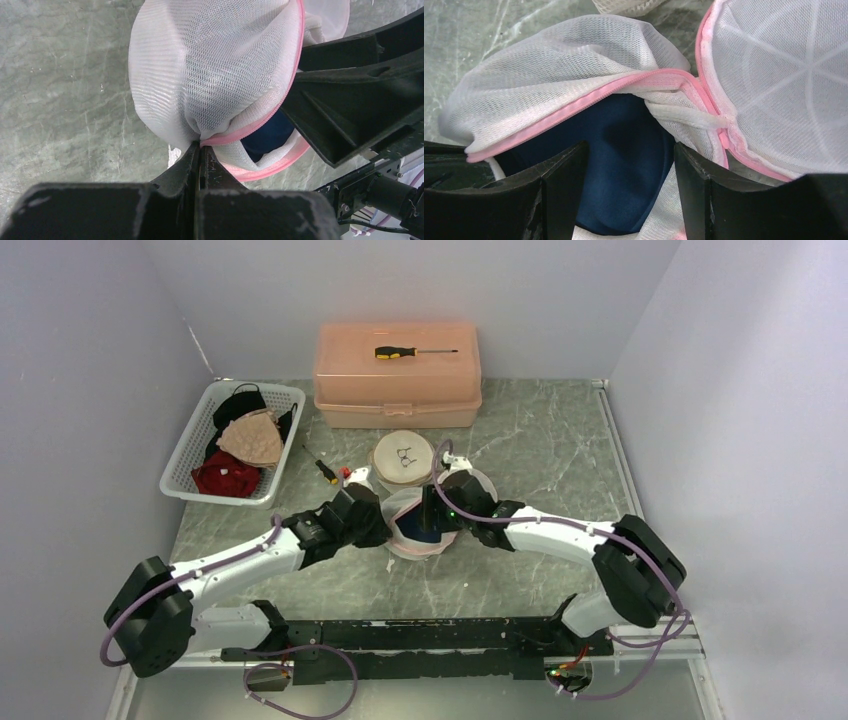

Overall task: Unzip the laundry bag and remove the bra
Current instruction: Pick up the bra from the laundry bag.

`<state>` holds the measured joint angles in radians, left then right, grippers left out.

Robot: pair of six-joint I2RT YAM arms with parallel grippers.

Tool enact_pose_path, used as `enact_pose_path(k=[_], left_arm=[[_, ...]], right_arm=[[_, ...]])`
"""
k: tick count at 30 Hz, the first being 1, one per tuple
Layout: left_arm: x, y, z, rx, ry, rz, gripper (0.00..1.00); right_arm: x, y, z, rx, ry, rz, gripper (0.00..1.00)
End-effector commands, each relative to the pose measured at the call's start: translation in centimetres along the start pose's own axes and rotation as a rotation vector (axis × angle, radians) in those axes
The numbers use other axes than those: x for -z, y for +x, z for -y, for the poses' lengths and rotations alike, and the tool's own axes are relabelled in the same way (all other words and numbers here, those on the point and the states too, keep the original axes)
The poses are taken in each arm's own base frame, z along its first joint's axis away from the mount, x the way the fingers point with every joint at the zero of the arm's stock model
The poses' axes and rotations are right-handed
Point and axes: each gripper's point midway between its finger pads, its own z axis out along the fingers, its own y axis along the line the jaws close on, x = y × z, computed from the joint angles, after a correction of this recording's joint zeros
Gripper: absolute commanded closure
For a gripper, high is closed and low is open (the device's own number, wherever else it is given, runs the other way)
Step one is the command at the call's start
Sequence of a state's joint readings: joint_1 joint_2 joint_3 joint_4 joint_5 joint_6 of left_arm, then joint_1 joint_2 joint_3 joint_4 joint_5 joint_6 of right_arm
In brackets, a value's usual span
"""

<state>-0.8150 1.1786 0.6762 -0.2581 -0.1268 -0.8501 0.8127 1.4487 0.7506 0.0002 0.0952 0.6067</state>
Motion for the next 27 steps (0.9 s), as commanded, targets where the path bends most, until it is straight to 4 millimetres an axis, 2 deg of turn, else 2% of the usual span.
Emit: enact_pose_path(k=[1, 8, 13, 17, 27], left_arm=[[-0.1, -0.6, 1.1, -0.008, 0.039, 0.010, 0.97], [-0.1, -0.3, 0.8, -0.004, 0.033, 0.009, 0.97], [-0.4, 0.2, 0.4, 0.005, 0.028, -0.004, 0.97], [-0.5, 0.6, 0.2, 0.012, 0.027, -0.011, 0.97], [-0.3, 0.3, 0.1, 0.011, 0.021, -0.003, 0.97]], right_arm=[[-0.9, 0.1, -0.2, -0.021, 0.001, -0.019, 0.33], [-1.2, 1.6, 0.0, -0.056, -0.023, -0.089, 0.28], [-0.9, 1.6, -1.7, -0.131, -0.171, -0.082, 0.34], [-0.2, 1.1, -2.4, -0.150, -0.245, -0.055, 0.46], [1.8, -0.6, -3.6, -0.166, -0.340, -0.010, 0.88]])
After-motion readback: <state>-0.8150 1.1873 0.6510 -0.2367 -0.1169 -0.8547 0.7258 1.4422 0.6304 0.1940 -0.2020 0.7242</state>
